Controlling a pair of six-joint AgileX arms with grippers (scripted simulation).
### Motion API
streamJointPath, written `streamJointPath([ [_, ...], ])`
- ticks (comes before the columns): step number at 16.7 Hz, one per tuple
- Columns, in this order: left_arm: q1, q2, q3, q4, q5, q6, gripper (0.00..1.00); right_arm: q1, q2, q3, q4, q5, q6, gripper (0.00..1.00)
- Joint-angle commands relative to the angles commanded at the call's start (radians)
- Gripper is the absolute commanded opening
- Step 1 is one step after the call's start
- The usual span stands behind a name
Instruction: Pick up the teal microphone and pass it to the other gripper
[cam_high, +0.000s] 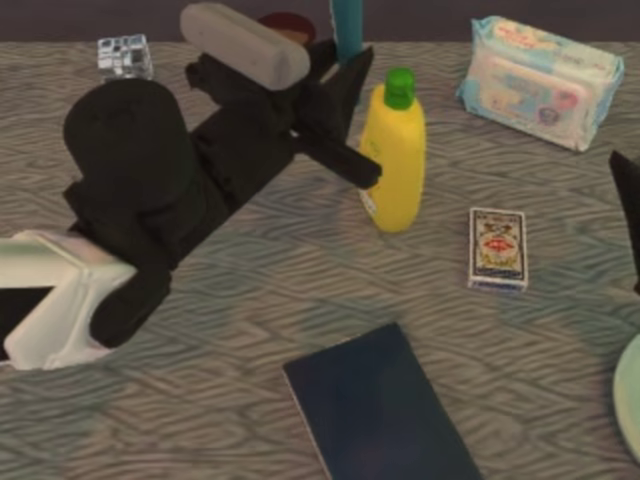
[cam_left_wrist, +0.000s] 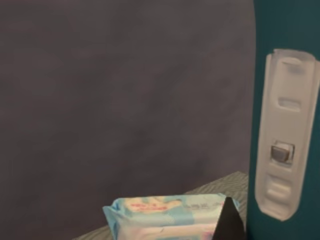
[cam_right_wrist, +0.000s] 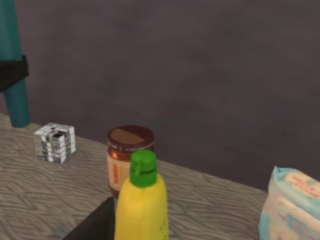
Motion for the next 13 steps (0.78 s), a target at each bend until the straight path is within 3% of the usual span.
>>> streamJointPath([
  [7,0.000,0.000,0.000,0.000,0.000,0.000,0.00,0.186,0.493,0.302,0.185,-0.156,-0.026,1.00],
  [10,0.000,0.000,0.000,0.000,0.000,0.000,0.00,0.227,0.592,0.359,0.216,-0.189,-0.032,1.00],
  [13,0.000,0.000,0.000,0.000,0.000,0.000,0.00,0.234,0.608,0.367,0.220,-0.195,-0.033,1.00],
])
